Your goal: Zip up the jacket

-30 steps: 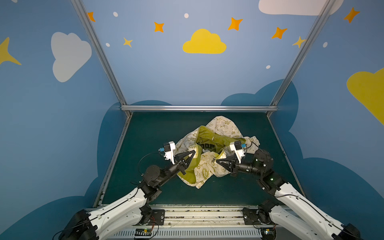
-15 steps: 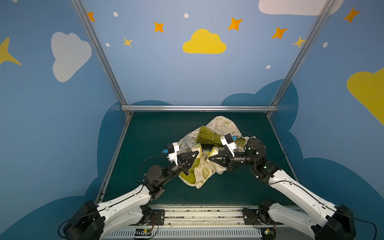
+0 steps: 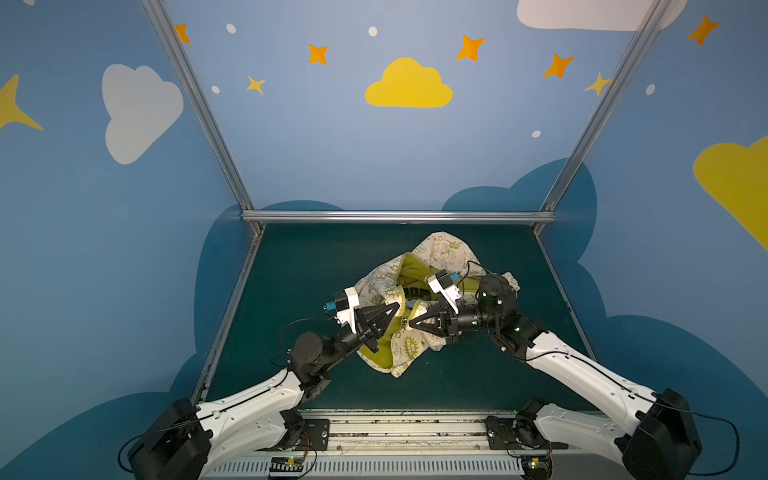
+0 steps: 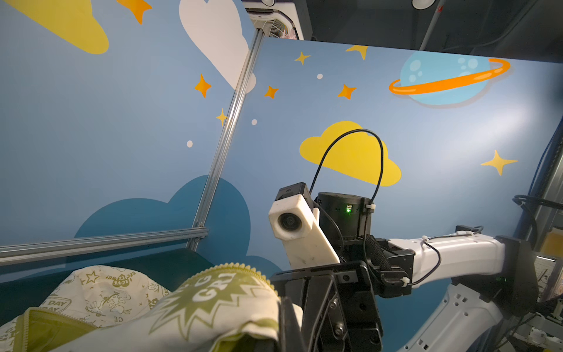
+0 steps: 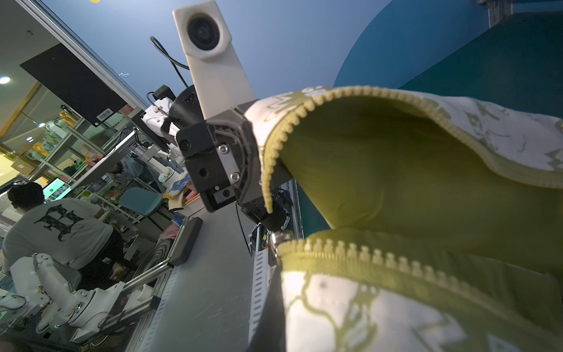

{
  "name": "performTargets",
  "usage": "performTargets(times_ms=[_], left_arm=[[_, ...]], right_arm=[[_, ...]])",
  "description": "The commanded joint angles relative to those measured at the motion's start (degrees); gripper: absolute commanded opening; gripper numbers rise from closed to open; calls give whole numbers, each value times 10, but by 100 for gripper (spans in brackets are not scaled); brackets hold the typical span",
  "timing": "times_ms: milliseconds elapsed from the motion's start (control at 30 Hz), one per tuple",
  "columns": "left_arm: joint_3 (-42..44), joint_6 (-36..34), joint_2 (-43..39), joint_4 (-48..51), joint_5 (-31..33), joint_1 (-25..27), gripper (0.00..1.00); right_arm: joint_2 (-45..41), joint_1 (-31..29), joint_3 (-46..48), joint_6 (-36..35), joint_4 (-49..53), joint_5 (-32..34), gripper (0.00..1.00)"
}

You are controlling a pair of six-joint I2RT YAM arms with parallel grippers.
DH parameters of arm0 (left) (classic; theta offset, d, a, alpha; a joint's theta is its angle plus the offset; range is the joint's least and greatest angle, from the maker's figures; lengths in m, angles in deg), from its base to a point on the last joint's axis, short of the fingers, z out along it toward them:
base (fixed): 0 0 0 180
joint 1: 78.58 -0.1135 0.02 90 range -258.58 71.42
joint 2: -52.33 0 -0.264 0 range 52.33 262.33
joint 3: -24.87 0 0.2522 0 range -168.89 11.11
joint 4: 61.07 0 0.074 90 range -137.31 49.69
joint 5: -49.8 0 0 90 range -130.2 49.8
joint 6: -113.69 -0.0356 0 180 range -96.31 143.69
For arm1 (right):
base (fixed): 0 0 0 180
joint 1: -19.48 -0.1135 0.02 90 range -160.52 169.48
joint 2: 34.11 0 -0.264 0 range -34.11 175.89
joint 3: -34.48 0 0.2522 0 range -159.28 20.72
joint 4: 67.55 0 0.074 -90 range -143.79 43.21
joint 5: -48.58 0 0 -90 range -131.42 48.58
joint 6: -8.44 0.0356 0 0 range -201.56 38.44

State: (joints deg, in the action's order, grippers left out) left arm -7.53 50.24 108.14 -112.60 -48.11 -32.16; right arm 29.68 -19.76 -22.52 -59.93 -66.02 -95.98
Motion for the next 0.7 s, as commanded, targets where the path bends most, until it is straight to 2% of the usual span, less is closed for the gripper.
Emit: performTargets(times_ms=[0,167,333,667], left_arm=[[-9,-13,-2,-43,1,3,3],[-9,-16,6,-47,5,5,3],[1,-12,21,-80,11,10,3],[2,-22,16,-73,10,15,3]], right_arm=[[-1,-4,-27,-4,-23,-15,0],[-4,-4,-13,19,-66,-18,0],[1,-4,-14,24,-71,-23,0],[-2,-2,-16,33,-79,-20,0]])
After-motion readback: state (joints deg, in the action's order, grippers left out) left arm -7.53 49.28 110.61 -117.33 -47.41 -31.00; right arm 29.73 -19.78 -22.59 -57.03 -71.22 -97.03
